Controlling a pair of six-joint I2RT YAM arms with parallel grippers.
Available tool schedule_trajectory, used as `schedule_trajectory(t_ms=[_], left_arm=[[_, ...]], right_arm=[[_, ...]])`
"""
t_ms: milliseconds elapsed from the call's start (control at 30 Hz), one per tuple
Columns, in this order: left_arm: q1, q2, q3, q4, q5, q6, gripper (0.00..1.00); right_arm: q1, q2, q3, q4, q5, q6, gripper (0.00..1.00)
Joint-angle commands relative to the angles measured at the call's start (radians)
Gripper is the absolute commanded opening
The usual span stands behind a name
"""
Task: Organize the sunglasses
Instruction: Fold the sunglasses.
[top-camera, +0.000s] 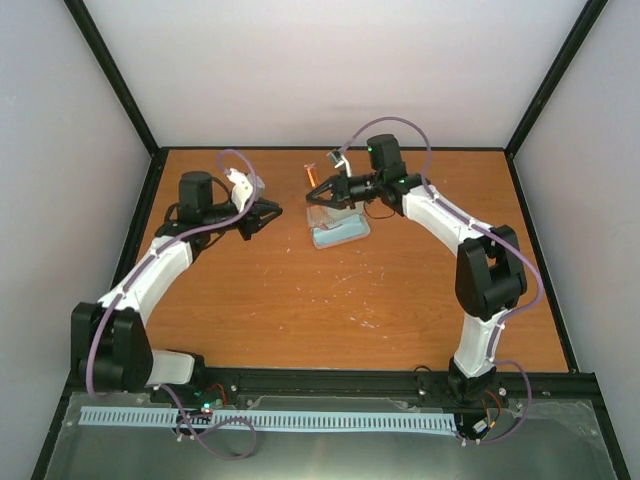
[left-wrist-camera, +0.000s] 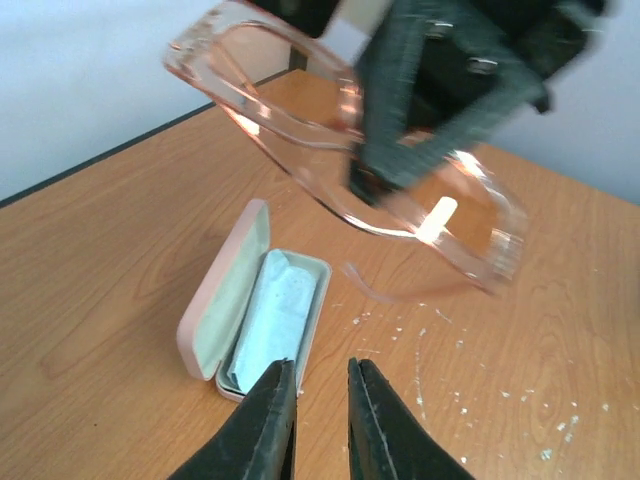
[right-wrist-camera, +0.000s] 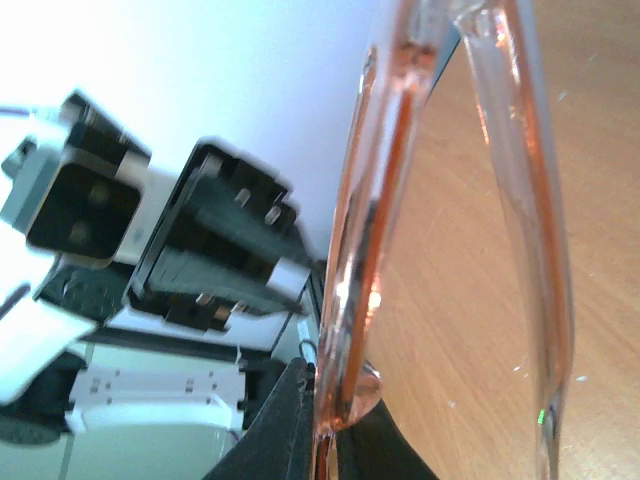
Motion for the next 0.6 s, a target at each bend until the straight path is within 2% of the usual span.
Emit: schedule_trajectory(t_ms=[0, 100, 233, 400, 567], left_arm=[[-0.009, -0.112, -0.064, -0.009, 0.082, 0.039, 0.16], [-0.030, -0.130, -0.093, -0.021, 0.163, 0.081, 0.15], [-0.147, -0.104, -0.079, -0.098, 0.145, 0.177, 0.13], [-0.227, -0.066, -0.075, -0.048, 0.141, 0.162, 0.15], [-0.241, -0.001, -0.063, 0.063, 0.173, 0.099, 0.19]], right_arm=[[-0.031, -0.052, -0.015, 0.161, 0.038, 0.116, 0.03], [-0.031, -0.051, -0.019, 0.219, 0.044, 0.181, 0.03], [-0.030, -0.060, -0.039, 0.325, 0.054, 0.280, 0.03], [-0.030, -0.081, -0.061, 0.363, 0.055, 0.322, 0.03], [-0.030, -0.122, -0.118, 0.408, 0.054, 0.371, 0.03]])
